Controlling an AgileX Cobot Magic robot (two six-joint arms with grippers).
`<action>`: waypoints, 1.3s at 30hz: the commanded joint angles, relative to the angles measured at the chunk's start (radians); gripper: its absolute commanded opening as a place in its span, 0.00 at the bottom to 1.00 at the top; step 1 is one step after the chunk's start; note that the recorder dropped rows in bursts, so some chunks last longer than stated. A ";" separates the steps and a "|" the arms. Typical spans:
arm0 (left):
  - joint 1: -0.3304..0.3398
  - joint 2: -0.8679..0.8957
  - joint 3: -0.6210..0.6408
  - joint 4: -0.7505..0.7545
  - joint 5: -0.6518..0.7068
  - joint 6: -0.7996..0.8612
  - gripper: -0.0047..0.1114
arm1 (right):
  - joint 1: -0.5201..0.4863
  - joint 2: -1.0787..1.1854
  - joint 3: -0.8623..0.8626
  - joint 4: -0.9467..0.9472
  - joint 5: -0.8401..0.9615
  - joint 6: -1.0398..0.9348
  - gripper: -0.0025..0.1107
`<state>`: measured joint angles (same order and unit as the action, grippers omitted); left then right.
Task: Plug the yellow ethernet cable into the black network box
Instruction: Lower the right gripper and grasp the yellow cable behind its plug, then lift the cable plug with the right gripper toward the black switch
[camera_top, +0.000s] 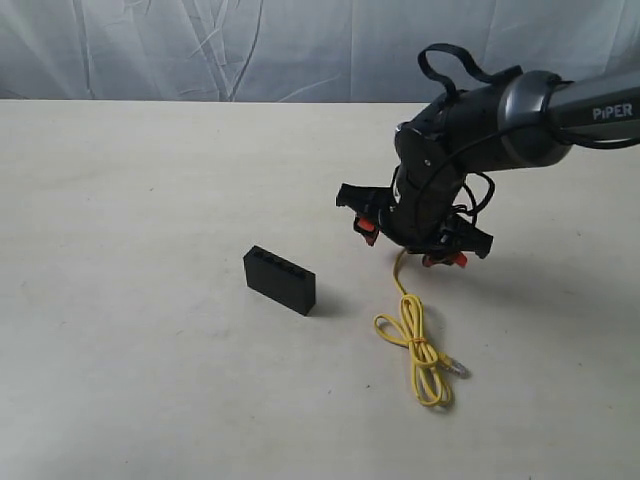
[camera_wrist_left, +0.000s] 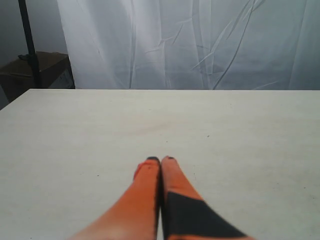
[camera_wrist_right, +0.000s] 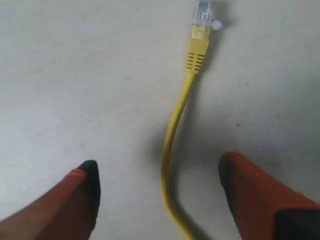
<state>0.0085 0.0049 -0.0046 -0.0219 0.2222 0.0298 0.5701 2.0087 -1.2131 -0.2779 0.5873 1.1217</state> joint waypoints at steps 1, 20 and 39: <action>-0.001 -0.005 0.005 0.001 -0.013 -0.002 0.04 | 0.000 0.014 -0.007 -0.013 -0.035 0.016 0.61; -0.001 -0.005 0.005 0.001 -0.013 -0.002 0.04 | 0.000 0.066 -0.007 -0.144 0.039 0.006 0.04; -0.001 -0.005 0.005 0.001 -0.013 -0.002 0.04 | -0.021 -0.139 -0.007 0.015 0.104 -1.288 0.02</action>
<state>0.0085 0.0049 -0.0046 -0.0219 0.2222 0.0298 0.5594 1.8772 -1.2184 -0.3713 0.6885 -0.0272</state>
